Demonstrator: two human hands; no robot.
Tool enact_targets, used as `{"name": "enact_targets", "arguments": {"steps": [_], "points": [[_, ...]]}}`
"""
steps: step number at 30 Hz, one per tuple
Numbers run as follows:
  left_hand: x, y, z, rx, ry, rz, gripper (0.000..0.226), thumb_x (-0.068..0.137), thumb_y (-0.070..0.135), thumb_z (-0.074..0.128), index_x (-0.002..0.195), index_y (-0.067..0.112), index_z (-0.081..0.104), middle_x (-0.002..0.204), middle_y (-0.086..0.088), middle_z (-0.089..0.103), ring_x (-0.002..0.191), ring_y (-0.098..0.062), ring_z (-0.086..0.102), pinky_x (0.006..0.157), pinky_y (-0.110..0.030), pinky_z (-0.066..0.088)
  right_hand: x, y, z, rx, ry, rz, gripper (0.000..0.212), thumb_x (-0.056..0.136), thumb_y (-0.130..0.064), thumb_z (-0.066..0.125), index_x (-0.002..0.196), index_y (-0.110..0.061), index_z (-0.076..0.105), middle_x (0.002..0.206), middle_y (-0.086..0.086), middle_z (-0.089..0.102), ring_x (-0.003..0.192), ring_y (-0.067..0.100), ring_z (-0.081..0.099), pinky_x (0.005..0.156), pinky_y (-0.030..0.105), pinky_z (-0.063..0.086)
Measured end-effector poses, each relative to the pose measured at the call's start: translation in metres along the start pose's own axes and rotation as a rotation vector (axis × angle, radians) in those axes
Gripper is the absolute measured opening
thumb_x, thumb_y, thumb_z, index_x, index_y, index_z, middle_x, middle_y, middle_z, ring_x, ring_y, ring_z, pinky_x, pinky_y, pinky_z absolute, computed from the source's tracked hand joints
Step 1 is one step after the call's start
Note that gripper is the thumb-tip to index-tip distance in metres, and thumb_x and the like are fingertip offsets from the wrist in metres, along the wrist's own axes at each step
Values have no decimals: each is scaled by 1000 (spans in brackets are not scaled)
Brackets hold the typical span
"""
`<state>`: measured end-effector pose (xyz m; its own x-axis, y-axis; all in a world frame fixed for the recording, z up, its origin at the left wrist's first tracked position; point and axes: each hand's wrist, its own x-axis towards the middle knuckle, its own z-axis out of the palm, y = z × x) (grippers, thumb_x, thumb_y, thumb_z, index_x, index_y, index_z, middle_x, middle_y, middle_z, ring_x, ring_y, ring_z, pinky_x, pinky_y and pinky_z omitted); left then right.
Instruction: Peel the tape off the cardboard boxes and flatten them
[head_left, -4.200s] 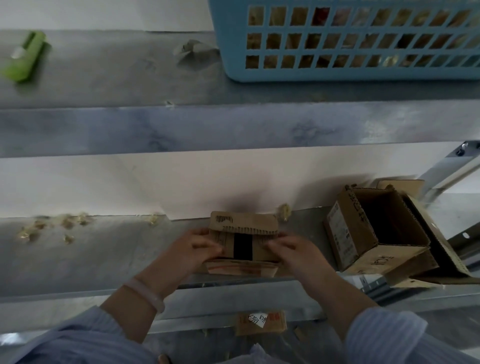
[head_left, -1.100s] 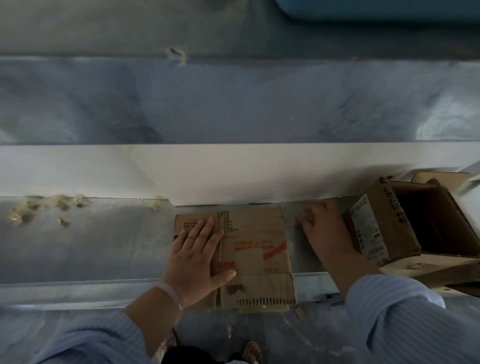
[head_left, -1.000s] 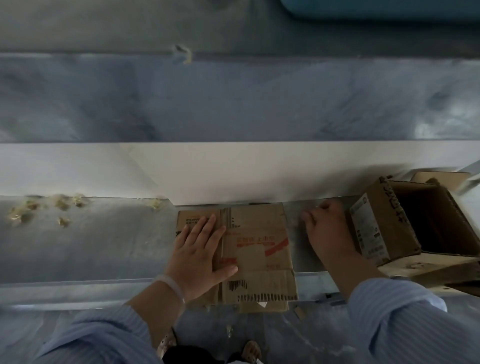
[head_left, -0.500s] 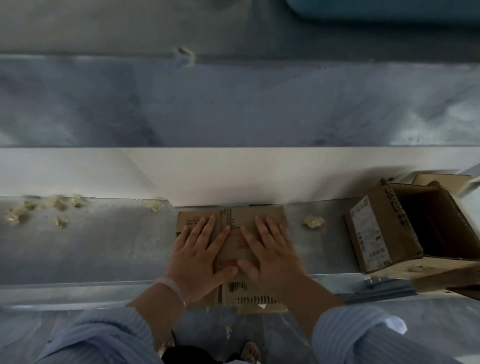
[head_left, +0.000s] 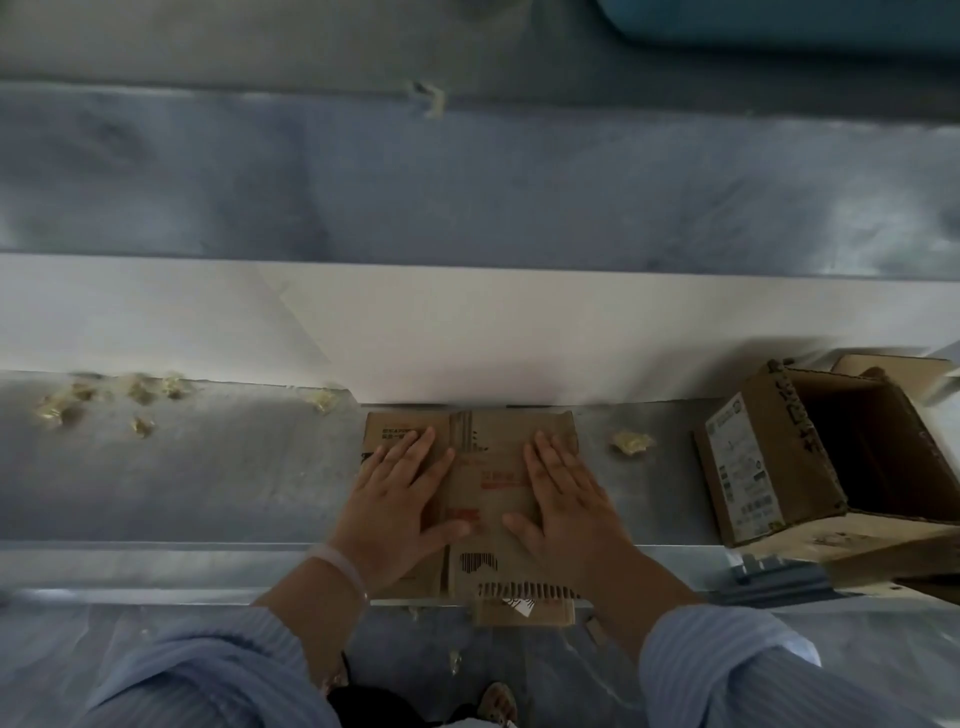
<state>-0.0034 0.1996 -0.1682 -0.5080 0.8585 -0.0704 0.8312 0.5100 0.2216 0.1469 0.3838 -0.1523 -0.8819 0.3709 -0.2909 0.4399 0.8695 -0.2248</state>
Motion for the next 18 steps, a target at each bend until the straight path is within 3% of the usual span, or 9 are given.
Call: {"name": "enact_targets", "arguments": {"steps": [3, 6, 9, 12, 16, 18], "points": [[-21, -12, -1, -67, 73, -124, 91, 82, 82, 14, 145, 22, 40, 155, 1, 30, 140, -23, 29, 113, -43, 23, -19, 7, 2, 47, 42, 190, 104, 77, -85, 10, 155, -18, -8, 162, -5, -13, 148, 14, -14, 119, 32, -4], [-46, -16, -9, -31, 189, -339, 84, 83, 77, 28, 137, 17, 51, 130, -5, 53, 115, -27, 50, 96, -45, 43, -35, 6, -2, 108, 172, 336, 85, 85, -74, 38, 151, -23, 23, 152, -3, 24, 143, 19, 16, 118, 38, 17], [-53, -8, -18, -105, 122, -541, 71, 83, 66, 51, 138, 19, 49, 119, -4, 57, 108, -26, 53, 92, -40, 46, -35, 5, -4, 212, 227, 404, 60, 83, -64, 55, 133, -32, 47, 129, -7, 46, 127, 18, 38, 110, 39, 32], [-50, -7, -20, -330, 48, -660, 62, 80, 58, 62, 129, 22, 55, 110, 0, 62, 99, -21, 60, 85, -40, 53, -29, 6, -3, 435, 184, 499, 41, 77, -57, 64, 111, -34, 59, 104, -13, 60, 102, 15, 59, 89, 41, 53], [-55, -12, -27, -636, 53, -722, 32, 84, 36, 70, 108, 17, 60, 94, 4, 64, 78, -11, 62, 60, -21, 47, -37, -2, -6, 682, 208, 544, 20, 81, -36, 75, 91, -28, 60, 89, -13, 66, 85, 10, 64, 78, 36, 57], [-65, -19, -33, -677, 58, -702, 21, 86, 31, 69, 97, 15, 60, 90, 2, 66, 73, -9, 60, 54, -19, 43, -45, -13, -8, 741, 227, 513, 15, 83, -30, 75, 86, -27, 62, 87, -11, 67, 80, 7, 63, 69, 28, 54]]}}
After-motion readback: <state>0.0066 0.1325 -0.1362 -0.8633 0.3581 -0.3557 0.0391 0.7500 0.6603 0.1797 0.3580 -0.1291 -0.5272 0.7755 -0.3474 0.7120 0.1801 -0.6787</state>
